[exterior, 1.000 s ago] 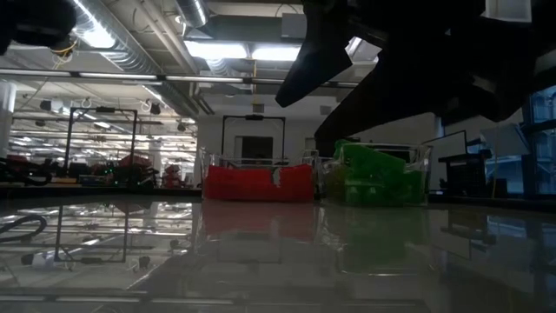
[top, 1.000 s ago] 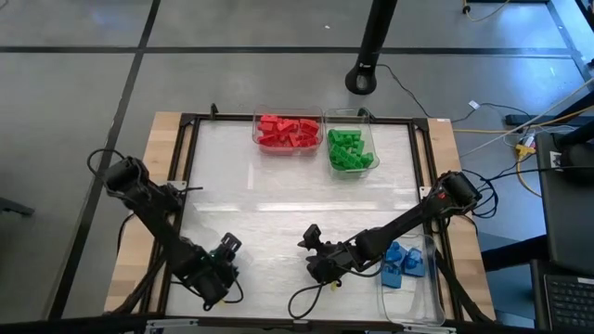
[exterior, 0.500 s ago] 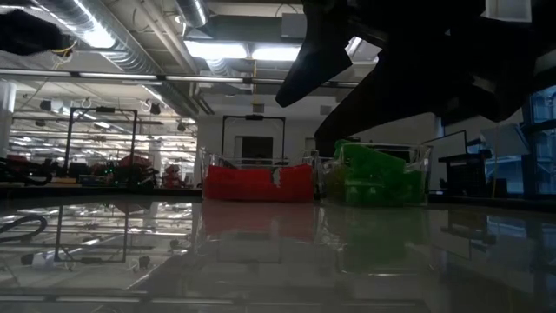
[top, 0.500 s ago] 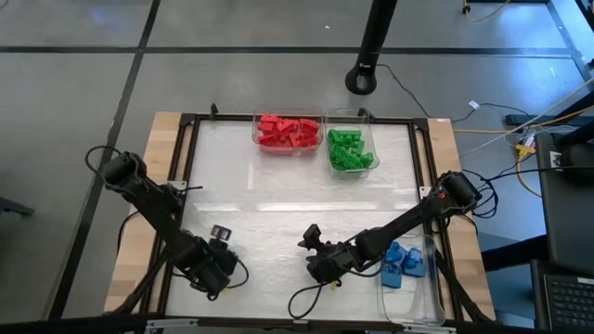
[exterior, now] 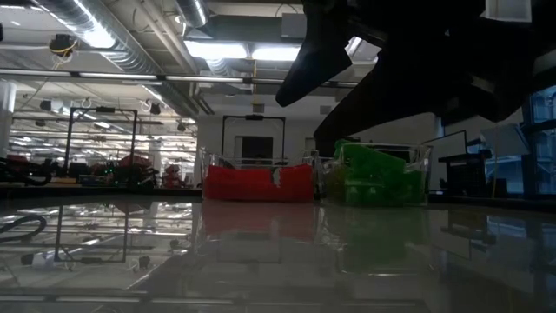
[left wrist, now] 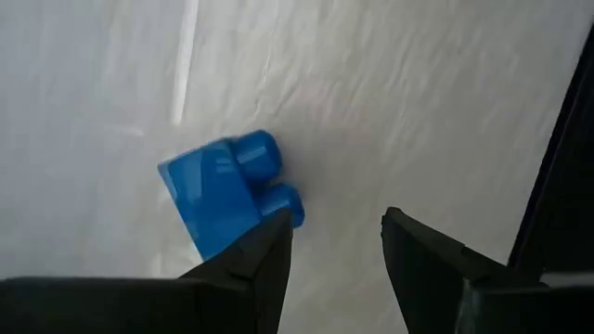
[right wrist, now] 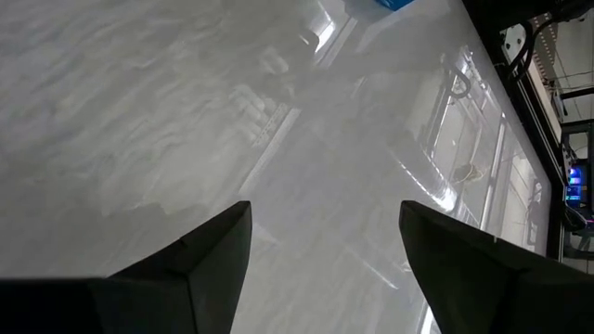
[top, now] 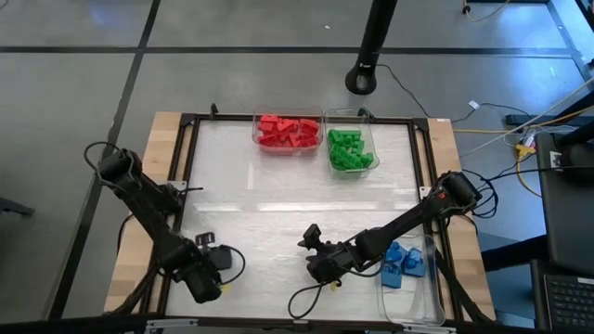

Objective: Sort blocks
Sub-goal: Put the blue game piece into the bottom transparent bin

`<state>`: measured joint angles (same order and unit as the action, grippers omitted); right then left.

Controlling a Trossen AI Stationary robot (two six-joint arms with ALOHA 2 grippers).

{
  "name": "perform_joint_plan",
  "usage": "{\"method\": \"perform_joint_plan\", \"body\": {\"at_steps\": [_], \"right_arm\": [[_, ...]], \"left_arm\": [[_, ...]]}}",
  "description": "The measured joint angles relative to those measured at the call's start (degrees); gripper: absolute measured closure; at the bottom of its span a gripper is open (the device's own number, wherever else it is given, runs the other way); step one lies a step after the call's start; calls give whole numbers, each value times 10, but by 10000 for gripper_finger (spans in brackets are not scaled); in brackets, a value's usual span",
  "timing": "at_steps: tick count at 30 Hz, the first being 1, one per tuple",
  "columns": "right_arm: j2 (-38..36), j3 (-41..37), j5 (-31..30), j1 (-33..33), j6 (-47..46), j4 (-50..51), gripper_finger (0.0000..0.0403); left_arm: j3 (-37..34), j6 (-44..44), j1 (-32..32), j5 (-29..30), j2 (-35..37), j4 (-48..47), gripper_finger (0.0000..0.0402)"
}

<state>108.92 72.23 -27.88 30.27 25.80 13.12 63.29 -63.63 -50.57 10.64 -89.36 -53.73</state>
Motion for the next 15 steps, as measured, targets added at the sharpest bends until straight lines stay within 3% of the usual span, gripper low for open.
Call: {"method": "perform_joint_plan", "body": {"at_steps": [4,10,15], "right_arm": [[0,0,0,0,0,0,130],[0,0,0,0,0,0,130],[0,0,0,0,0,0,130]], "left_arm": [[0,52,3,11,0,9,247],[0,55,17,16,0,10,243],[0,43,16,13,0,0,188]]}}
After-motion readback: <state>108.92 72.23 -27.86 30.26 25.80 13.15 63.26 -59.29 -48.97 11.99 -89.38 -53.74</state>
